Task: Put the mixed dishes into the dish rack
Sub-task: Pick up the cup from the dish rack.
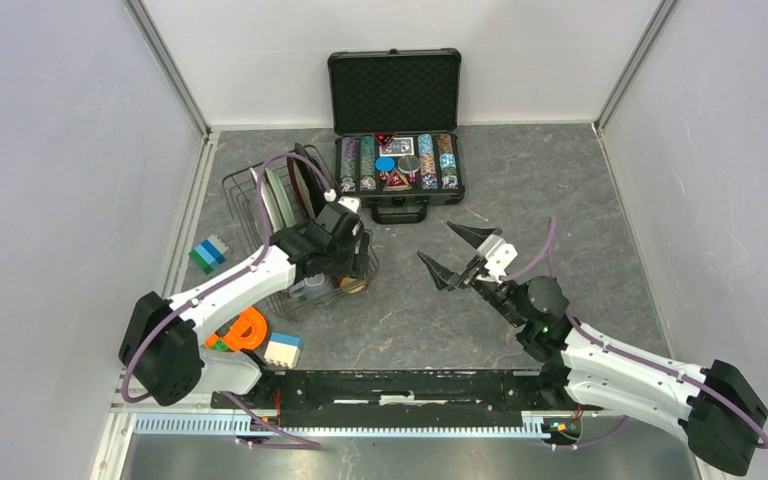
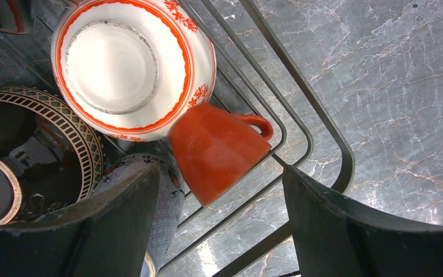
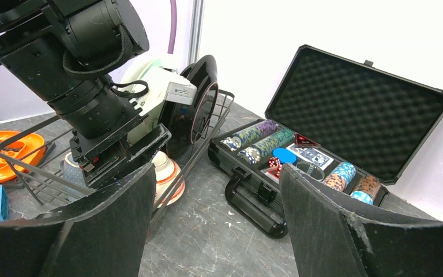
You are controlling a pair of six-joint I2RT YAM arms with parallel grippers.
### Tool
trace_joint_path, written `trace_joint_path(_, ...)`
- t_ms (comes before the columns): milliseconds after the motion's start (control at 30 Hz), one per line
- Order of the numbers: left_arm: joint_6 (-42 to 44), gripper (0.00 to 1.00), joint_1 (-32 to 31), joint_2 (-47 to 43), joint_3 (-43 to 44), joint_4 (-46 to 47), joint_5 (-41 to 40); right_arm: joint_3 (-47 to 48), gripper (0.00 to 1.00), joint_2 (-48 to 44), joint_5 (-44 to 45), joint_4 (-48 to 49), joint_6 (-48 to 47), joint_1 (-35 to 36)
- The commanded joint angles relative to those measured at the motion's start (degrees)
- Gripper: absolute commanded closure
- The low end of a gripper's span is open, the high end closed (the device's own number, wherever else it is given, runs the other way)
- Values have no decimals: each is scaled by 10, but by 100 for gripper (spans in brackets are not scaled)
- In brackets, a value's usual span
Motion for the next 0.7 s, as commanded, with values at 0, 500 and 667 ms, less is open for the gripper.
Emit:
trace_joint_path(0, 33, 18, -8, 19, -1, -67, 46, 9, 18, -1, 4, 12, -5, -3)
trace_joint_path(500, 16, 19, 9, 122, -10, 58, -158, 9, 18, -5, 8, 7, -7, -4)
trace_joint_path(667, 32, 20, 10, 90, -13, 60, -95, 11, 18, 1, 8, 5, -9, -3)
